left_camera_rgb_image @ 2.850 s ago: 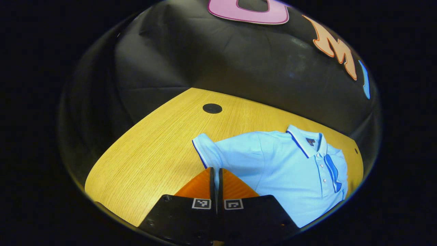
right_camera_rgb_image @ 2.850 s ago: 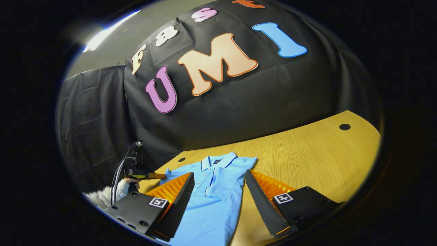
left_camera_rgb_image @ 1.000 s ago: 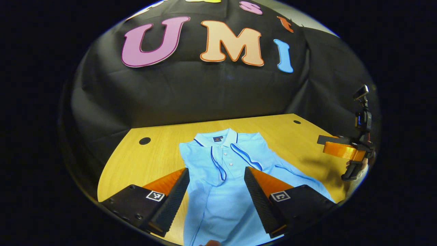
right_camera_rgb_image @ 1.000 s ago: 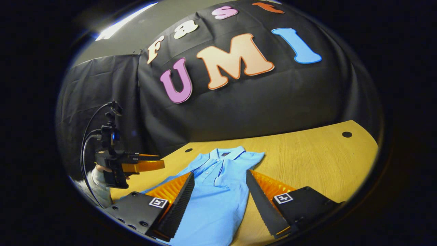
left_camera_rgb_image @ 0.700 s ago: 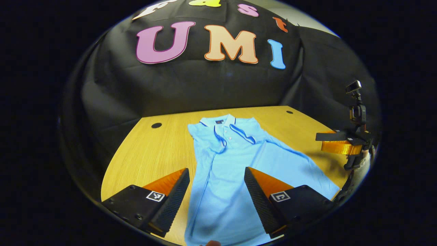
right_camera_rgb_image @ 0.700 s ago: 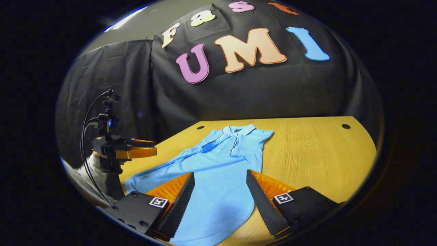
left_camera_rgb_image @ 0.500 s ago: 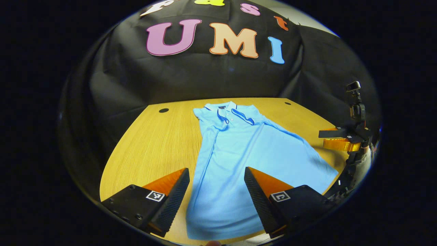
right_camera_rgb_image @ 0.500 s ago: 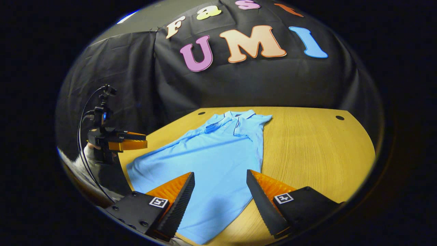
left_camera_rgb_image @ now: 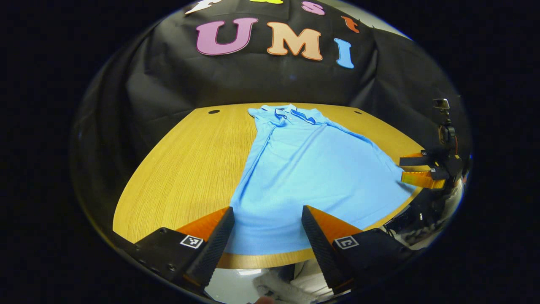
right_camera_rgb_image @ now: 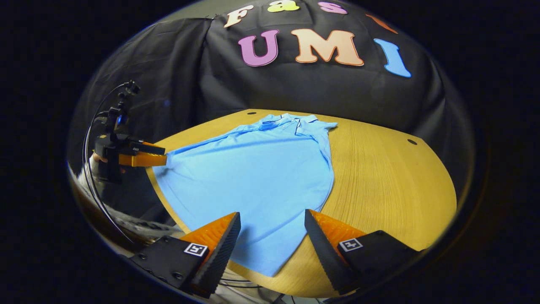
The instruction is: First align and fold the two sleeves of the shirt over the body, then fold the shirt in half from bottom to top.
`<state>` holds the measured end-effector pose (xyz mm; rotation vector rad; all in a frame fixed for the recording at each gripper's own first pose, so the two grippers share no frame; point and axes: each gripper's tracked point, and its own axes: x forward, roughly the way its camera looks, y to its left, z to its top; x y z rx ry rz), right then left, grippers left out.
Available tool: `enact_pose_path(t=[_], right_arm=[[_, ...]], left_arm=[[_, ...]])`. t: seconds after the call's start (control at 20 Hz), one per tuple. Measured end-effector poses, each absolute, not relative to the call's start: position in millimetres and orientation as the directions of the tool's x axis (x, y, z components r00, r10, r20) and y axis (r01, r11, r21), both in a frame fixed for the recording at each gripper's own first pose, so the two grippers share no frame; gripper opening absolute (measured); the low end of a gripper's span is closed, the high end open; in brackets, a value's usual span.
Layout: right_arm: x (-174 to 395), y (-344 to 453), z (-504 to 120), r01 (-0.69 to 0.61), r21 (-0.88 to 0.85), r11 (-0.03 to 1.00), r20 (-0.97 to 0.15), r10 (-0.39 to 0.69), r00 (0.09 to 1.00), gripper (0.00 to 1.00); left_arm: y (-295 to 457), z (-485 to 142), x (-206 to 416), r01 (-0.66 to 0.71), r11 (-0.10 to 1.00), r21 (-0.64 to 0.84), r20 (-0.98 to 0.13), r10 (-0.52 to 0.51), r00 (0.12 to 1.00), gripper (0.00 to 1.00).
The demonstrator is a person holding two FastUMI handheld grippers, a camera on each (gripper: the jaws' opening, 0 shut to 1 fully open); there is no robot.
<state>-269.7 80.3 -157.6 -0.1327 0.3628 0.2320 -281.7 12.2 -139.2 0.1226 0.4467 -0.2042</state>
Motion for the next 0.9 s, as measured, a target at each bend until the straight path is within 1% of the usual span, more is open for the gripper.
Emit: enact_pose_path(t=[0.15, 0.2, 0.25, 0.45, 0.5, 0.6, 0.65, 0.7, 0.75, 0.8, 0.85, 0.9], right_arm=[[-272.2, 80.8, -167.4, -0.247, -0.095, 0.964, -0.387, 0.193, 0.902, 0.97], [-271.0, 81.0, -167.1, -0.243, -0.09, 0.966, -0.379, 0.193, 0.905, 0.92], [-271.0, 79.3, -167.0, -0.242, -0.082, 0.967, -0.376, 0.194, 0.906, 0.97], [-270.8, 83.3, -169.5, -0.245, -0.073, 0.967, -0.363, 0.203, 0.909, 0.97], [-271.9, 84.2, -167.9, -0.252, -0.067, 0.965, -0.364, 0.212, 0.907, 0.96], [-267.9, 88.0, -169.9, -0.26, -0.061, 0.964, -0.361, 0.222, 0.906, 0.84], [-268.9, 90.9, -169.2, -0.268, -0.057, 0.962, -0.359, 0.23, 0.904, 0.83], [-268.0, 94.2, -168.9, -0.275, -0.054, 0.96, -0.358, 0.239, 0.903, 0.64], [-268.2, 97.6, -170.3, -0.284, -0.05, 0.958, -0.359, 0.248, 0.9, 0.64], [-267.2, 100.6, -170.5, -0.292, -0.047, 0.955, -0.358, 0.257, 0.898, 0.39], [-267.2, 102.6, -170.2, -0.298, -0.039, 0.954, -0.36, 0.265, 0.895, 0.33], [-267.3, 102.6, -169.6, -0.295, -0.036, 0.955, -0.36, 0.263, 0.895, 0.14]], left_arm=[[10.2, -149.6, -285.2, 0.233, 0.97, 0.065, -0.448, -0.18, 0.876, 0.96], [12.0, -153.5, -285.6, 0.228, 0.971, 0.071, -0.458, -0.172, 0.872, 0.96], [15.4, -156.8, -285.6, 0.221, 0.971, 0.086, -0.464, -0.157, 0.872, 0.96], [14.9, -156.2, -286.2, 0.22, 0.972, 0.083, -0.448, -0.161, 0.88, 0.95], [12.7, -156.8, -286.2, 0.227, 0.97, 0.082, -0.447, -0.167, 0.879, 0.96], [8.1, -157.3, -284.5, 0.244, 0.967, 0.076, -0.446, -0.186, 0.876, 0.92], [3.0, -159.0, -284.2, 0.259, 0.963, 0.072, -0.445, -0.202, 0.872, 0.86], [0.6, -157.8, -284.8, 0.272, 0.959, 0.078, -0.444, -0.211, 0.871, 0.66], [-2.3, -159.6, -284.5, 0.289, 0.954, 0.08, -0.449, -0.224, 0.865, 0.6], [-7.5, -159.5, -286.2, 0.307, 0.949, 0.068, -0.45, -0.246, 0.859, 0.53], [-14.3, -159.9, -287.5, 0.326, 0.944, 0.047, -0.448, -0.272, 0.852, 0.44], [-15.5, -158.3, -289.3, 0.323, 0.946, 0.036, -0.446, -0.274, 0.852, 0.18]])
